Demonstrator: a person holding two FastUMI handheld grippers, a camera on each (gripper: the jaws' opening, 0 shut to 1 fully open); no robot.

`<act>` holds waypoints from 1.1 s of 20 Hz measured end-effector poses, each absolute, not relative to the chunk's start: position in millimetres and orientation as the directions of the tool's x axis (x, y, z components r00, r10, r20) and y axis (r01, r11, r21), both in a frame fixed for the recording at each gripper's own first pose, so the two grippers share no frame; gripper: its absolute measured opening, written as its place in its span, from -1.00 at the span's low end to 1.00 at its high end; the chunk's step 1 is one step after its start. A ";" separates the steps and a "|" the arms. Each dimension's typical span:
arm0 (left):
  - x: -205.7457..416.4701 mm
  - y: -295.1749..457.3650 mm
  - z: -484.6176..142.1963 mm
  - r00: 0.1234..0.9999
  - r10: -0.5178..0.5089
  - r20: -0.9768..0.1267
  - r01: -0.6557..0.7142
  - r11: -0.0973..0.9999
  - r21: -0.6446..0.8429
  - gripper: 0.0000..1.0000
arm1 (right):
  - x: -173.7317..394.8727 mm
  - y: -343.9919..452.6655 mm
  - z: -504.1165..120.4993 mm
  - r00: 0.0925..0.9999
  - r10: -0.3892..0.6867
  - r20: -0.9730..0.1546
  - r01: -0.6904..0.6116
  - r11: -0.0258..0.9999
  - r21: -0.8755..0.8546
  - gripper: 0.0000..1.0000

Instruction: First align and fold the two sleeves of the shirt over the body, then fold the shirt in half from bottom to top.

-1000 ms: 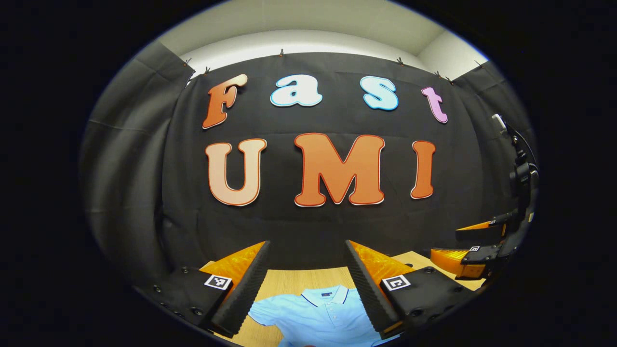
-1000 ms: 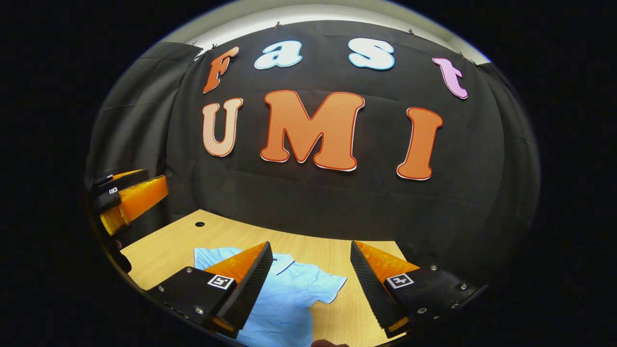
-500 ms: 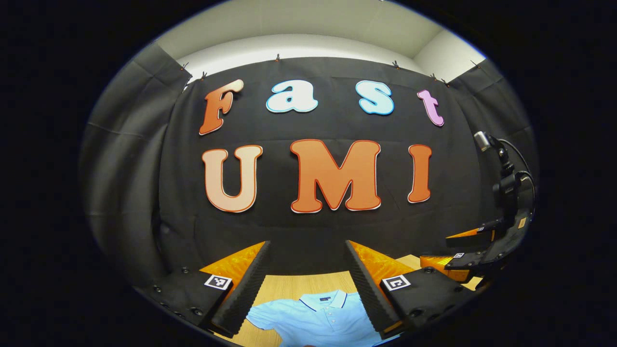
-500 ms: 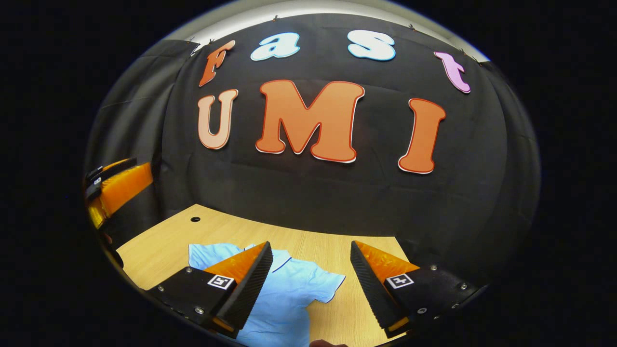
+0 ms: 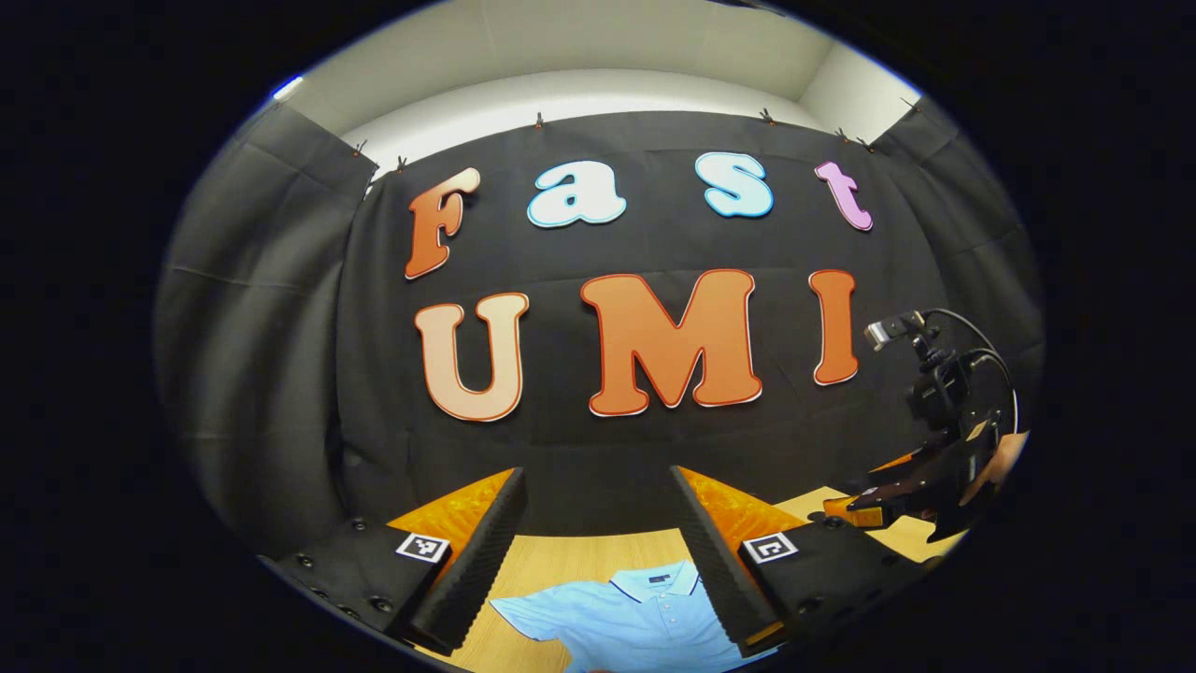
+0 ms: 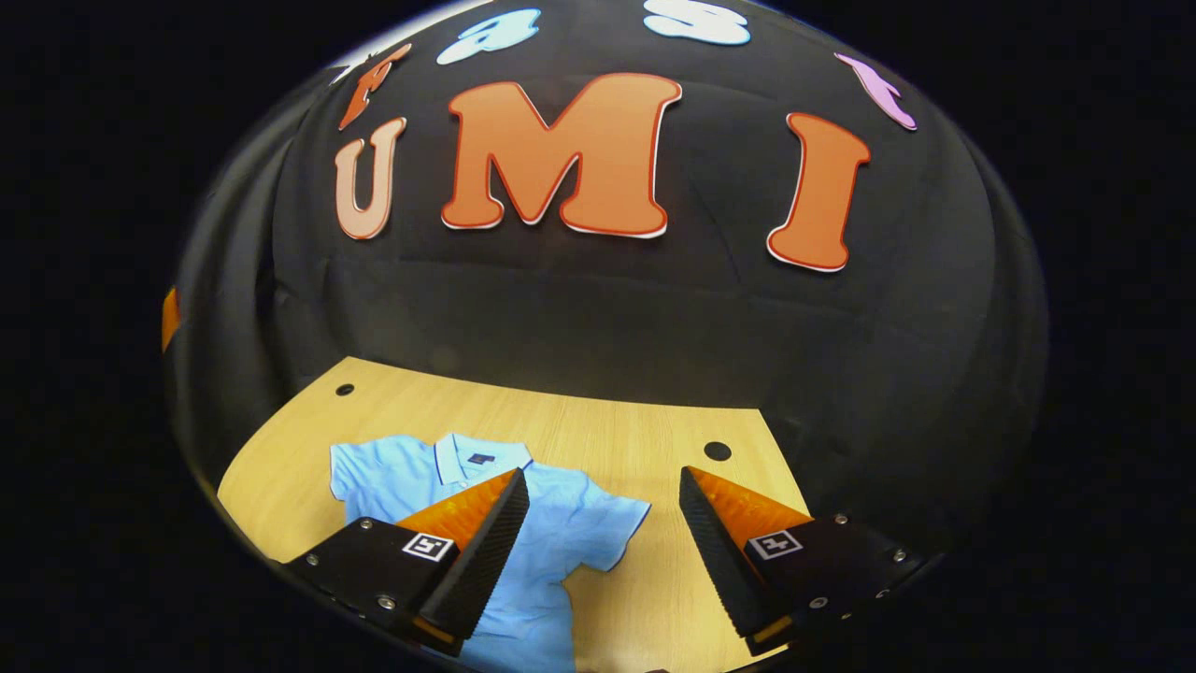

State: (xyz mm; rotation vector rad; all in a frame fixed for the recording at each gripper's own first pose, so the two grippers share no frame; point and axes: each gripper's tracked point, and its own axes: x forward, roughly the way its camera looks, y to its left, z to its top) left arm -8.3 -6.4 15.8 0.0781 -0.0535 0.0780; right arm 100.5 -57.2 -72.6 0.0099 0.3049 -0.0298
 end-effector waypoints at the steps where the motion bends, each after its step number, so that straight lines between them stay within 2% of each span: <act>1: -11.0 -7.1 14.0 0.995 0.087 0.052 -0.091 0.993 0.075 0.96 | 106.6 -59.9 -76.7 0.948 -0.021 -0.317 0.023 1.000 0.004 0.98; 12: -25.8 5.4 -12.3 0.973 0.226 -0.038 -0.222 0.970 0.097 0.93 | 164.0 -64.6 -177.1 0.804 0.023 -0.594 -0.053 0.998 -0.034 0.97; 18: -15.4 4.5 -28.5 0.961 0.264 -0.081 -0.254 0.961 0.113 0.97 | 181.7 -70.5 -242.4 0.669 0.022 -0.743 -0.043 0.999 -0.009 0.98; 22: 0.6 -4.7 -34.7 0.961 0.255 -0.102 -0.242 0.962 0.127 0.94 | 184.9 -83.7 -271.2 0.585 0.009 -0.811 -0.011 1.000 0.004 0.92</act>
